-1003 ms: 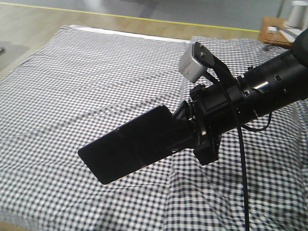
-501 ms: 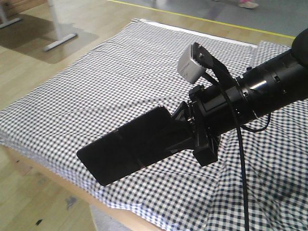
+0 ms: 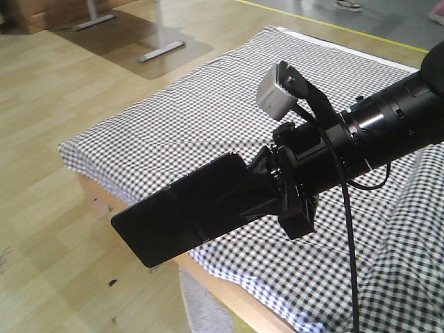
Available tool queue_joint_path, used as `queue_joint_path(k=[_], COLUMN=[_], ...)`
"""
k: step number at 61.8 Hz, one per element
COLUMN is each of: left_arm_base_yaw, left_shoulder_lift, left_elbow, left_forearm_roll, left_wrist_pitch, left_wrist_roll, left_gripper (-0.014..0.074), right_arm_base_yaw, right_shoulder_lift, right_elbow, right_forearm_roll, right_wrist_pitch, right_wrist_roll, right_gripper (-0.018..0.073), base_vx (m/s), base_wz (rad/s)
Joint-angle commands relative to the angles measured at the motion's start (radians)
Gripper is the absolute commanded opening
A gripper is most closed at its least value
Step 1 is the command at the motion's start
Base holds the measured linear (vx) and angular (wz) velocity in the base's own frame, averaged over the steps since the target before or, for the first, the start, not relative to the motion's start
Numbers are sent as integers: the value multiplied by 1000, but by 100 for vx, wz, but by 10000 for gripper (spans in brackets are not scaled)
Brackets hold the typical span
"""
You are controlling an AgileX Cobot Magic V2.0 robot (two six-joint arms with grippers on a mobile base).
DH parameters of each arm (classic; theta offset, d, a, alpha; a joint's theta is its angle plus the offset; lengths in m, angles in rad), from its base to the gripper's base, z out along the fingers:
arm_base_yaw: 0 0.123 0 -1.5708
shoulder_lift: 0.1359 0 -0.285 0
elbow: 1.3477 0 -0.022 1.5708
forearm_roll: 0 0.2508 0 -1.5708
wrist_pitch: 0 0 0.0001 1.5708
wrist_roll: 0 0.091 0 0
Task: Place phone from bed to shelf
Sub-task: 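Hold the phone in the right gripper while the base turns away from the bed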
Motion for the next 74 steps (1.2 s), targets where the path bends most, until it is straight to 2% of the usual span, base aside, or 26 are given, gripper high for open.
queue_joint_path(k=[1, 74], left_arm_base_yaw=[1, 1], left_shoulder_lift=[-5, -5], left_elbow=[2, 2], left_forearm_roll=[-10, -10], left_wrist_pitch=[-71, -71], left_wrist_roll=[-4, -4], left_gripper=[1, 1], right_arm_base_yaw=[-2, -2], right_shoulder_lift=[-40, -40], right_elbow=[-25, -25], right_forearm_roll=[80, 80], right_wrist_pitch=[68, 68], right_wrist_roll=[-9, -9], right_gripper=[-1, -1], base_vx=[-10, -11], base_wz=[40, 44])
